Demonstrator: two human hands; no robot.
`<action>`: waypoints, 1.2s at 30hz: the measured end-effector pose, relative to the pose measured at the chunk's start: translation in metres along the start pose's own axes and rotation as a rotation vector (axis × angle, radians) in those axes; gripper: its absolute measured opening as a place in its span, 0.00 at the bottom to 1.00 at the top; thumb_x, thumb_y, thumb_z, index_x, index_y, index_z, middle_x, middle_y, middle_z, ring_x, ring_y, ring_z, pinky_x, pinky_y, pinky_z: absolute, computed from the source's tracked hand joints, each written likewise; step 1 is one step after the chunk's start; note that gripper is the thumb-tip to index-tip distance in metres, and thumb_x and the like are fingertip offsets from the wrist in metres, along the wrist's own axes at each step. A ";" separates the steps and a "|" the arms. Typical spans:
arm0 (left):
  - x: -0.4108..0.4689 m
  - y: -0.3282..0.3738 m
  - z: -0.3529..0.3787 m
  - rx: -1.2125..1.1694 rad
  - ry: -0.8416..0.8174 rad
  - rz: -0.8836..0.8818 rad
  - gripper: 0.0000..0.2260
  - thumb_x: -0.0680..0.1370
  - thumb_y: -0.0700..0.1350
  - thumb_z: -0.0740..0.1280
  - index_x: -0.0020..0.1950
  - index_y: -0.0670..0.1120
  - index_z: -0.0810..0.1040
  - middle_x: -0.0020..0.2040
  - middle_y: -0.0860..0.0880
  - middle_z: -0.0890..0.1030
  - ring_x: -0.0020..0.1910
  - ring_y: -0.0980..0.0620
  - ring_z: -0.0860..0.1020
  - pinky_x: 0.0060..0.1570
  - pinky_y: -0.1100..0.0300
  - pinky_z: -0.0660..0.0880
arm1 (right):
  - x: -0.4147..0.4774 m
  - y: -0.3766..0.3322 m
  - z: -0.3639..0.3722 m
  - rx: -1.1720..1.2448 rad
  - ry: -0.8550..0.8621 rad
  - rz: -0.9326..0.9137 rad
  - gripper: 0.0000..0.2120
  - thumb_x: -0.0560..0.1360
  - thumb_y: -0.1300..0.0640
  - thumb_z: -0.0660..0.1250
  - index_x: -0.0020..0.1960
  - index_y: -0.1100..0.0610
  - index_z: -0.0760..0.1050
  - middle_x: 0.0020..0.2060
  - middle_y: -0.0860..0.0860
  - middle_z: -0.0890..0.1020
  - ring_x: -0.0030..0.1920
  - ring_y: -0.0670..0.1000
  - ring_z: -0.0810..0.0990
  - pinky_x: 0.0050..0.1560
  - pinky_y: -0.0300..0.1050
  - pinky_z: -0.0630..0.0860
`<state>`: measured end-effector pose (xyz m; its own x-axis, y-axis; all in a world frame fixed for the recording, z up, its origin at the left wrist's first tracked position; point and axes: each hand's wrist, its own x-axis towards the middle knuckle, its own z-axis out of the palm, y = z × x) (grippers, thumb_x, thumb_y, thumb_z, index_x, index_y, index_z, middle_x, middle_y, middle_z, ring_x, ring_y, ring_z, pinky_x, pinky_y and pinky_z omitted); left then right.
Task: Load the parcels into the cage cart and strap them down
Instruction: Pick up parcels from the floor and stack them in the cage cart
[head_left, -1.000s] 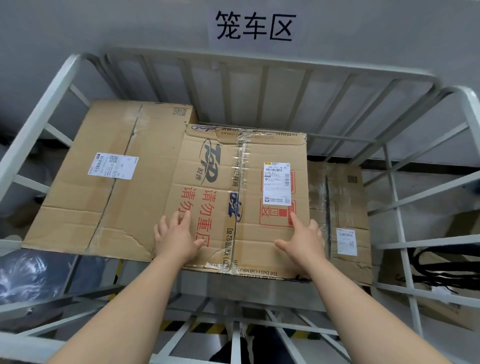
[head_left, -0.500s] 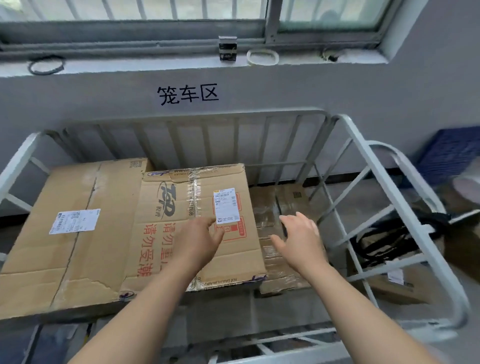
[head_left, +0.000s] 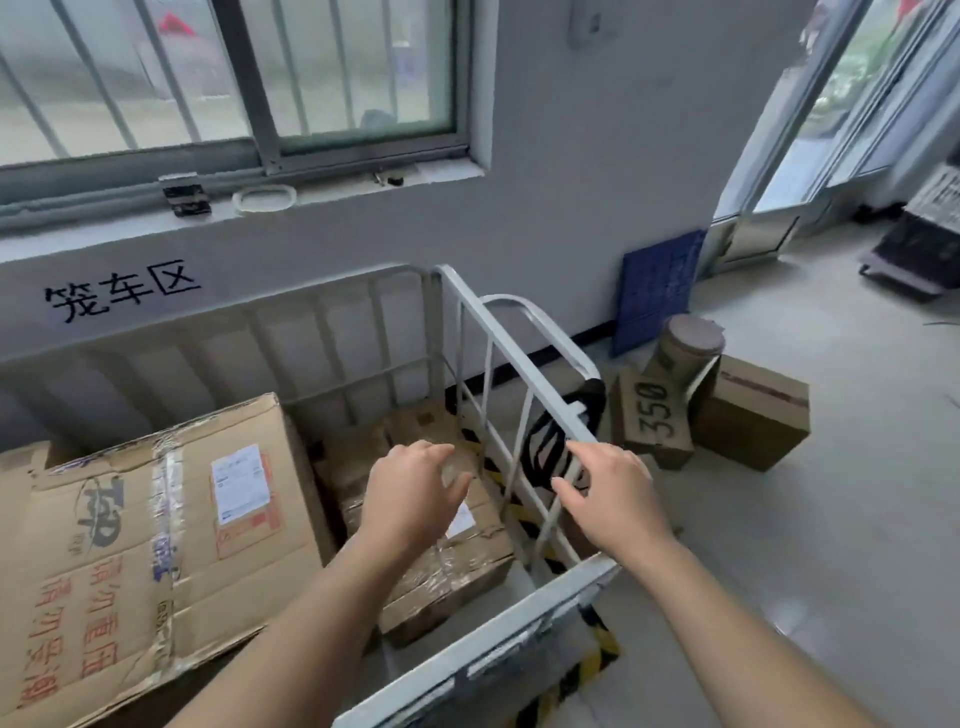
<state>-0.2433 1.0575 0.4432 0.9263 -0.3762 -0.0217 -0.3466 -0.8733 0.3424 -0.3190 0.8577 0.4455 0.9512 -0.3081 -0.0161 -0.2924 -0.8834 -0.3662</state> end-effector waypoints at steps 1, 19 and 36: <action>0.002 0.025 0.008 -0.001 -0.008 0.020 0.20 0.79 0.57 0.61 0.69 0.52 0.73 0.64 0.51 0.78 0.62 0.48 0.74 0.60 0.55 0.71 | -0.005 0.024 -0.011 0.000 0.014 0.022 0.23 0.75 0.47 0.66 0.68 0.54 0.73 0.61 0.50 0.78 0.64 0.53 0.74 0.68 0.50 0.65; 0.083 0.362 0.140 -0.036 -0.208 0.370 0.19 0.79 0.56 0.62 0.68 0.52 0.74 0.63 0.50 0.78 0.61 0.47 0.74 0.59 0.53 0.72 | -0.031 0.345 -0.128 0.010 0.091 0.493 0.25 0.77 0.46 0.63 0.71 0.55 0.69 0.65 0.53 0.76 0.64 0.55 0.74 0.64 0.46 0.67; 0.311 0.579 0.222 -0.047 -0.318 0.422 0.22 0.78 0.56 0.63 0.70 0.50 0.73 0.65 0.49 0.78 0.63 0.47 0.75 0.61 0.50 0.73 | 0.153 0.555 -0.212 0.094 0.071 0.644 0.24 0.78 0.47 0.63 0.71 0.53 0.69 0.66 0.52 0.76 0.65 0.53 0.73 0.66 0.46 0.67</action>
<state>-0.1887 0.3663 0.4261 0.6144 -0.7739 -0.1539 -0.6662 -0.6133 0.4243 -0.3569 0.2455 0.4375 0.5784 -0.7911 -0.1988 -0.7888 -0.4803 -0.3835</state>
